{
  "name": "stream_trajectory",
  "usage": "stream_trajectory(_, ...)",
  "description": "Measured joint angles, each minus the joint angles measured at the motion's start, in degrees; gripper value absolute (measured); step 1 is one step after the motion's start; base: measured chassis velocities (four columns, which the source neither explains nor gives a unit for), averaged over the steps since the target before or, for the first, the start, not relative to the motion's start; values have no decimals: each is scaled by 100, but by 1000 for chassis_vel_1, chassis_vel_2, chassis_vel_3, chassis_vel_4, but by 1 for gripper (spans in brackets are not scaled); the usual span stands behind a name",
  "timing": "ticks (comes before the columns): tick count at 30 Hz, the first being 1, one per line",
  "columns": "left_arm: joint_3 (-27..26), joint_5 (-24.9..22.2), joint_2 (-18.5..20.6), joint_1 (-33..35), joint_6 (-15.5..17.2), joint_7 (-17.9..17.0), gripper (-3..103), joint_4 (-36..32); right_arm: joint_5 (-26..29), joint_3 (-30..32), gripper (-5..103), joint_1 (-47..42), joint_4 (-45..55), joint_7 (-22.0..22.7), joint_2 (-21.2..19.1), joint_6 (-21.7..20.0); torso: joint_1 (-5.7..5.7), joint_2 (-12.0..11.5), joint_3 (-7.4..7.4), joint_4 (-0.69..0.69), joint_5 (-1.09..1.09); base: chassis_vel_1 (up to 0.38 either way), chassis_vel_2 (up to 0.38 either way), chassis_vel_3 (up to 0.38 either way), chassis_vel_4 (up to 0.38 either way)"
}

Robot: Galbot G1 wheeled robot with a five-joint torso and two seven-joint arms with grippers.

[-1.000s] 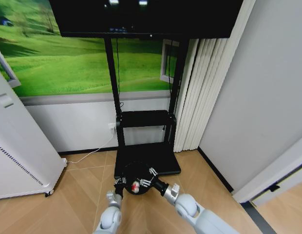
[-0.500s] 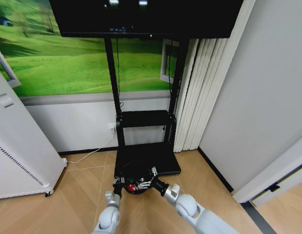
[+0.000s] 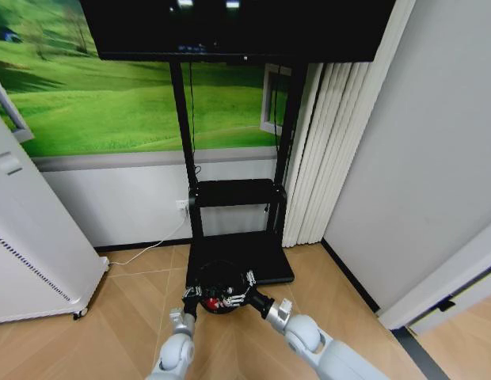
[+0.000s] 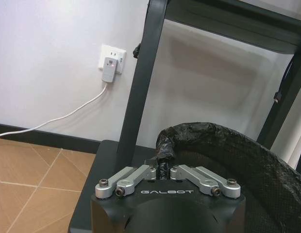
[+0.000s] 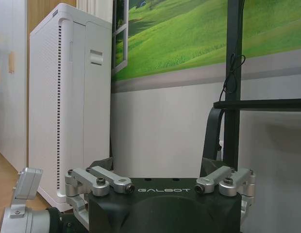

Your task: Pick up the trash bin and place the garbage on the floor into it.

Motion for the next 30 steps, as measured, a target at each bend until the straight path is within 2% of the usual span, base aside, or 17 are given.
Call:
stream_trajectory(21,-26,-91,91,-75,4,-3,7,26,8,8,100,62,-98,-3,24,8,0,0,0,1,0,0,0,0,0)
stream_trajectory(30,-189,-211,224,32,26,-45,7,-234,-65,364,100,-80,-290,1,123,113,0,0,0,0,0,0,0,0,0)
